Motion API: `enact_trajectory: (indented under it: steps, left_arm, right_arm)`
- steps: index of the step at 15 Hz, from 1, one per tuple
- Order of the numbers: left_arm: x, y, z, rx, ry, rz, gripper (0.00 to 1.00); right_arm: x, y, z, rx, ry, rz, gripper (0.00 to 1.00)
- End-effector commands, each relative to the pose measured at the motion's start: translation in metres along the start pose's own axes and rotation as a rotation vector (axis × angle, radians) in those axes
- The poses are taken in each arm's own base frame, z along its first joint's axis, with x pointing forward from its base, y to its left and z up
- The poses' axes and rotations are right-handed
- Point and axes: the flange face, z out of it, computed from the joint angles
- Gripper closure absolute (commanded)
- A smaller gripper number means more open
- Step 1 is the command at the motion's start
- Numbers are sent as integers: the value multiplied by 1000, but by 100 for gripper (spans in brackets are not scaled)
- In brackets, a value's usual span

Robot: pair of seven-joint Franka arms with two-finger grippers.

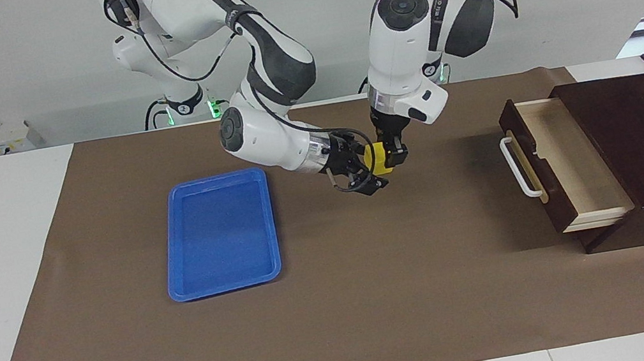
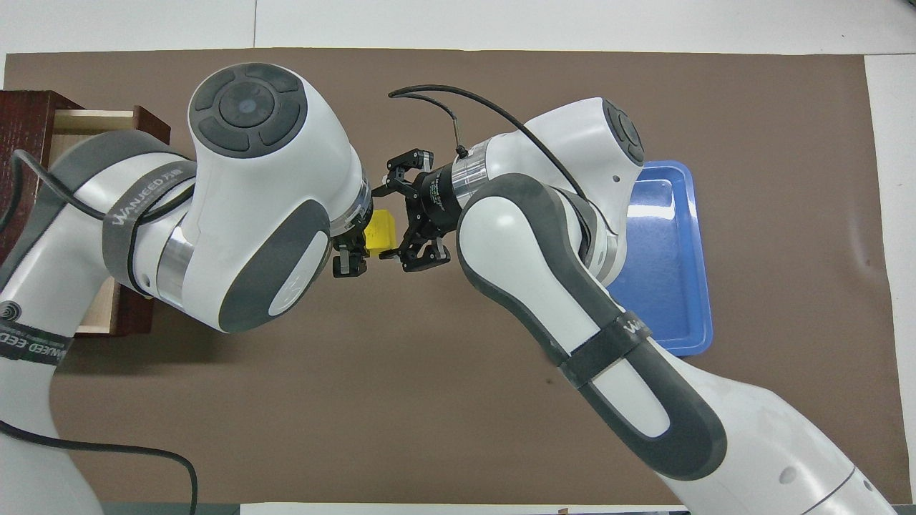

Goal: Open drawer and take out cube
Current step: 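Close the right gripper on the yellow cube beside the left gripper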

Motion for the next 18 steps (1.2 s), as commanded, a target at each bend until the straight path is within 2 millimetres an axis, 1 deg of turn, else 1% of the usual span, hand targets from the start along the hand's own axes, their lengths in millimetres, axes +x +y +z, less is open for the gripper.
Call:
enact_trajectory:
  steps: [1, 2, 3, 8, 14, 17, 18]
  left_arm:
    - [-2, -6, -3, 17, 0, -6, 100]
    - [-2, -6, -3, 15, -1, -6, 100]
    - [-2, -6, -3, 15, -1, -6, 100]
    - [-4, -7, -3, 15, -1, 0, 100]
    - [-5, -7, -3, 10, 2, 10, 100]
    - [-4, -7, -5, 7, 4, 12, 100]
    - [-4, -7, -5, 9, 4, 12, 85]
  right_arm:
    - [3, -4, -2, 6, 6, 32, 60]
    - [4, -5, -4, 5, 6, 40, 86]
    - [3, -4, -3, 4, 6, 50, 100]
    - [4, -7, -12, -7, 5, 70, 100]
    - [19, -15, -28, 6, -3, 92, 100]
    - [22, -14, -29, -24, -3, 97, 100]
    - [24, -17, -35, -15, -5, 99, 100]
